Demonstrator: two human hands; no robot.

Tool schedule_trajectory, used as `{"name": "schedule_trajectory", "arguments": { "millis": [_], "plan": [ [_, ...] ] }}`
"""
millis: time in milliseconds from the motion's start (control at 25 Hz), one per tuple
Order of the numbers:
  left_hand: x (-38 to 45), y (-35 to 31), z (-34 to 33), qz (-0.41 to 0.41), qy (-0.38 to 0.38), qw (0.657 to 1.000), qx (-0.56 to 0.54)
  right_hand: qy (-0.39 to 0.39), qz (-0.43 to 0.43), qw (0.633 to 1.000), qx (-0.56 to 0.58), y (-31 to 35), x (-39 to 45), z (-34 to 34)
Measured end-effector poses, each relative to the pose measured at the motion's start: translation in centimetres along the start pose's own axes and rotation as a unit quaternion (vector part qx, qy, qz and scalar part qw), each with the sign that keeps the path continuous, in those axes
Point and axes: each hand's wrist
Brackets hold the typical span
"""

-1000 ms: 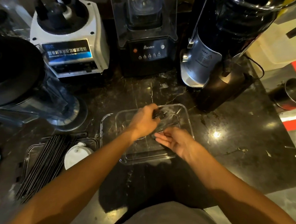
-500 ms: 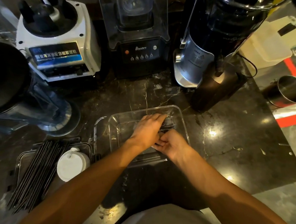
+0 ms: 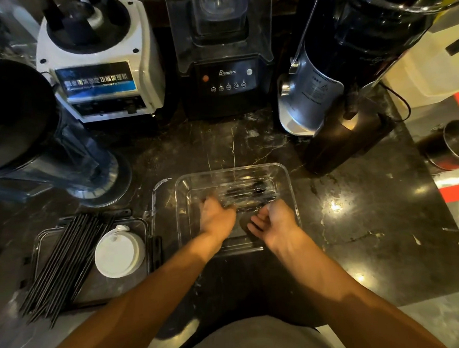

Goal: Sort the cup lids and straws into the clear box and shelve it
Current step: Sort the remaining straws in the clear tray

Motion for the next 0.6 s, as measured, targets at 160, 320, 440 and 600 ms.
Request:
{"name": "schedule_trajectory", "arguments": {
  "millis": [160,320,440,600],
  "plan": [
    [0.1,-0.8,0.2,-0.037,0.016,0.998,-0.042,0.022,0.019,0.997,0.069,0.9,0.6,-0.2],
    [0.5,-0.7,0.6,-0.037,-0.009,0.998,-0.055,0.030,0.023,0.998,0.053,0.7,0.5,0.0],
    [0.1,-0.8,1.1,-0.041,-0.001,0.997,-0.063,0.031,0.013,0.998,0.051,0.0,1.0,0.2],
    [-2.0,-1.9,3.3,-0.096,0.053,0.992,-0.060,0.059,0.031,0.997,0.046,-0.5,-0.4,0.6]
  ]
}}
Point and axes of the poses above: each hand's wrist, its own x-axis towards the middle knuckle, its own z-axis out of the back of the hand, y = z × x, and after that the axes turned 3 degrees about -z, right-handed
